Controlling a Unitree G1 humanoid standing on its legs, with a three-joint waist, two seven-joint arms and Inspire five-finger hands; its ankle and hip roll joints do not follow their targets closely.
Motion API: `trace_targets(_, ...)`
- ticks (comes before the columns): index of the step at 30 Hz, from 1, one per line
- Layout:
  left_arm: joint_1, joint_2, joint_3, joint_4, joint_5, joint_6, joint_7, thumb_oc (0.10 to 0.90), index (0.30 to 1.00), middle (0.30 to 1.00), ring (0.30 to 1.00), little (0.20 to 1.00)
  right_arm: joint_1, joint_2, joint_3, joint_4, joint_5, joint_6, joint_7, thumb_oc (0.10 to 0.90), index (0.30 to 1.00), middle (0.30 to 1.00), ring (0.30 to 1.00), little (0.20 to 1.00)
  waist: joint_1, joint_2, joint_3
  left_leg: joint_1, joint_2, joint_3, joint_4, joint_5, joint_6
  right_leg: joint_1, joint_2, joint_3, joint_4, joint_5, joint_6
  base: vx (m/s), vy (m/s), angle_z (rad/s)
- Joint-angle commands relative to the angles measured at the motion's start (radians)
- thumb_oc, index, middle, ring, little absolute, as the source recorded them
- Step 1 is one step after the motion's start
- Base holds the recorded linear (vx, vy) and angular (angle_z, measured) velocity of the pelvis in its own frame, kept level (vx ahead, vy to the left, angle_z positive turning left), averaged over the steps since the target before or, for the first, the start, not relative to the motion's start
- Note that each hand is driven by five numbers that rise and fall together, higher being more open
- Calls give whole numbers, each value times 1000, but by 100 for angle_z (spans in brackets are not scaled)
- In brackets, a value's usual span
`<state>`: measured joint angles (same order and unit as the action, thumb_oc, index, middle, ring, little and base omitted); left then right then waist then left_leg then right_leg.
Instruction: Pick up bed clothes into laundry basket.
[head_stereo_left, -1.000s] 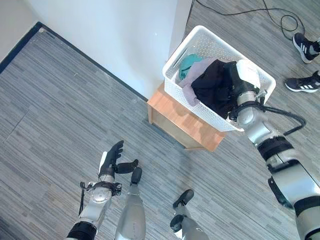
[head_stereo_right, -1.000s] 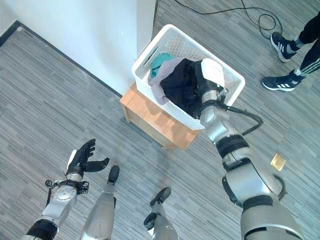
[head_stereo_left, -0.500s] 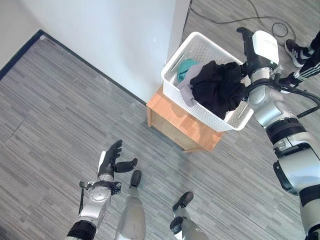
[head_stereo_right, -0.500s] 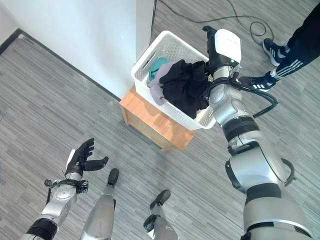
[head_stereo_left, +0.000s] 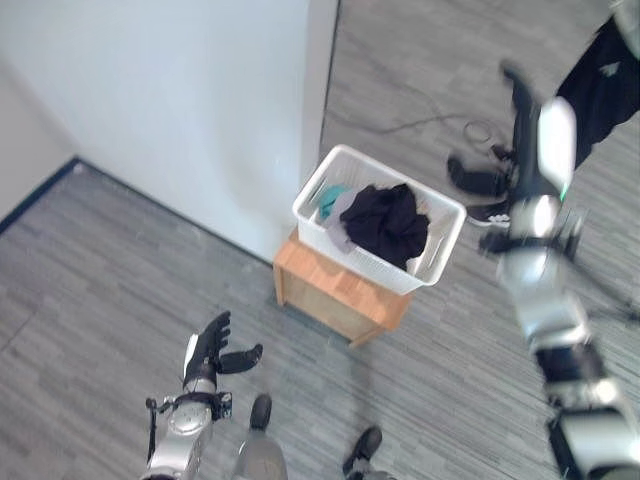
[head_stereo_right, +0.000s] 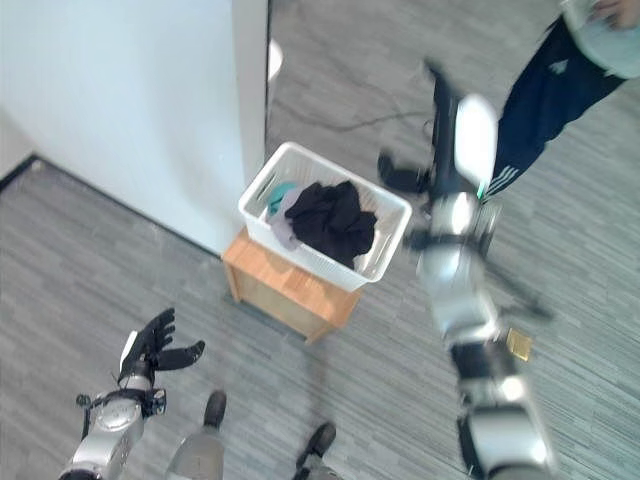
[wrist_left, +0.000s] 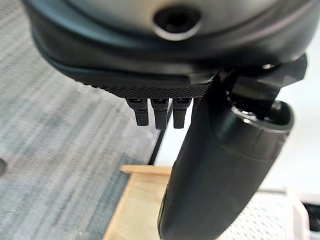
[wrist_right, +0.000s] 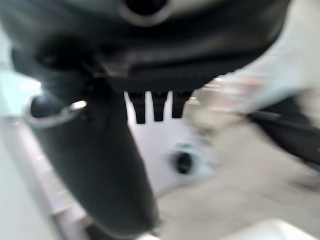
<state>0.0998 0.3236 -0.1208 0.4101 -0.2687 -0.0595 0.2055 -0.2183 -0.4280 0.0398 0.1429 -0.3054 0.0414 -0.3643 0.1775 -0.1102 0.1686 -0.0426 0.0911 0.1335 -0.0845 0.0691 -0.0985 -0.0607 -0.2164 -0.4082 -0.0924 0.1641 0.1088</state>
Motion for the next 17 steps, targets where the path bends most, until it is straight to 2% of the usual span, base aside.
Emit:
trace_targets(1, -15, 22, 18, -108, 46, -60, -30, 800, 900, 900, 900, 900, 105, 18, -46, -48, 173, -142, 76, 800, 900, 900, 900, 900, -29, 13, -57, 21, -5, 30, -3, -61, 29, 176, -98, -54, 5, -62, 110, -30, -16, -15)
trace_targets(6, 3, 6, 17, -87, 41, -60, -37, 800, 900, 900, 900, 900, 208, 80, -43, -35, 256, -173, 125, 800, 900, 900, 900, 900, -60, 32, -67, 52, 2, 49, -3, -63, 29, 187, -96, -35, 5, -67, 106, -31, -5, -20)
trace_targets(8, 7, -17, 5, -64, 55, -60, -40, 800, 900, 900, 900, 900, 284, 122, -59, 28, 384, -200, 169, 800, 900, 900, 900, 900, -90, 56, -79, 80, 10, 65, -3, -64, 27, 192, -91, -14, 5, -77, 100, -46, -2, -29)
trace_targets(9, 7, -18, 5, -64, 55, -60, -40, 800, 900, 900, 900, 900, 283, 122, -59, 28, 384, -200, 169, 800, 900, 900, 900, 900, -91, 55, -81, 76, 9, 65, -3, -61, 29, 189, -93, -14, 5, -75, 100, -62, -23, -33)
trace_targets(10, 3, -26, -3, -48, 47, -68, -40, 800, 900, 900, 900, 900, 296, 138, -69, 92, 439, -212, 165, 800, 900, 900, 900, 900, -105, 67, -88, 81, 14, 68, -3, -58, 26, 188, -88, -3, 5, -76, 97, -37, -16, -21)
trace_targets(17, -2, -28, -8, -31, 45, -79, -41, 800, 900, 900, 900, 900, 308, 136, -40, 155, 456, -219, 184, 800, 900, 900, 900, 900, -116, 76, -94, 88, 26, 70, -3, -52, 19, 186, -73, 9, 5, -79, 88, -13, -12, -5)
